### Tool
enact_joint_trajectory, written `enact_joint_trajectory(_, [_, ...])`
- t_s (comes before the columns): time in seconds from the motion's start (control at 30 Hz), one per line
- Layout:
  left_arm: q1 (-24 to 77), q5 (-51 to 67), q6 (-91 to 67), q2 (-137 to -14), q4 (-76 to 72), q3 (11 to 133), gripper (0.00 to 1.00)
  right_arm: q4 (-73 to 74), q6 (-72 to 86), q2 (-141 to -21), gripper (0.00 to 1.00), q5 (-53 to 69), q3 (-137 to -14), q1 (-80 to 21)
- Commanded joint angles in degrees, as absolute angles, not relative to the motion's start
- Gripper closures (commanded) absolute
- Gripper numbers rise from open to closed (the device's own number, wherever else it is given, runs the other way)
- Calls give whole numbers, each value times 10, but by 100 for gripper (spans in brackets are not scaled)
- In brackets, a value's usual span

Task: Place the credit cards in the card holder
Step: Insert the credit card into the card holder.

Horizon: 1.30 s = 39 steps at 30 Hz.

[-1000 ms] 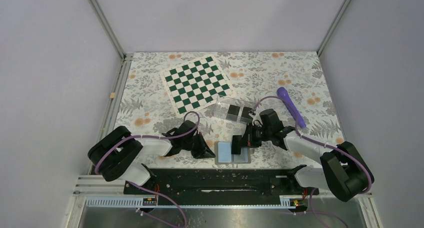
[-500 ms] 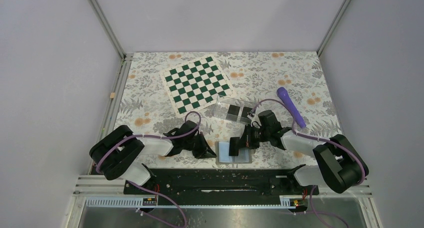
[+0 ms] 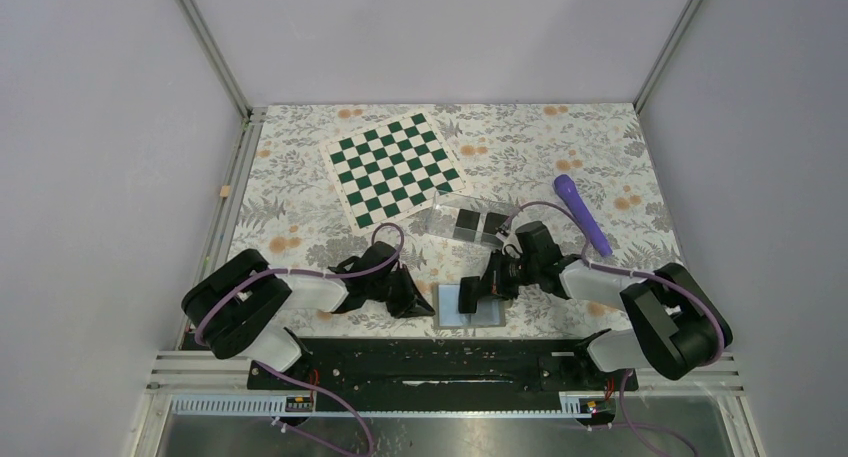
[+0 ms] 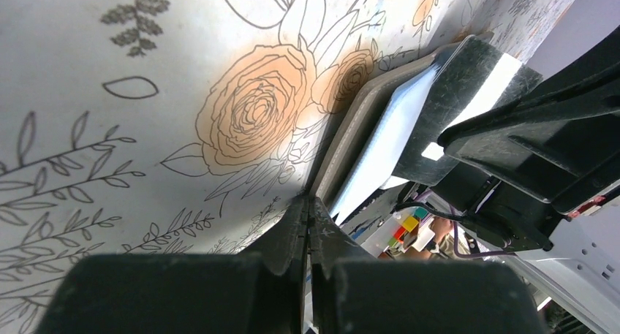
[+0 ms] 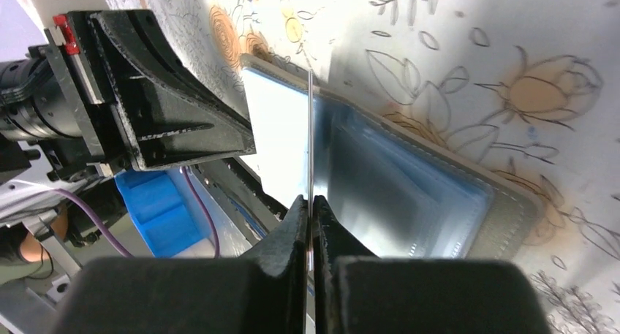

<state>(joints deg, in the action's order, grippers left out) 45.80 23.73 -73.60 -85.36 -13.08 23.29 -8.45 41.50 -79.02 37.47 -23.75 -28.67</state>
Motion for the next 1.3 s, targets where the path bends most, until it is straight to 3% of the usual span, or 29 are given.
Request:
enact_joint_trajectory(0.0, [461,220,-738,-863,-140,247,100,-52,423,-769,100,342,-227,-263])
enact_joint_trajectory(0.47, [463,226,-724,-870,-125,259,100,-207,481,-862,100,418,-212,-243])
enact_joint_trajectory(0.93, [467,223,-718,-877,-121,270,100,31,385,-805,100,431,-240,-244])
enact_joint_trajectory(1.27, [478,222,-714,-884,-115,283,100,-18,395,-854,100,460,-242,-257])
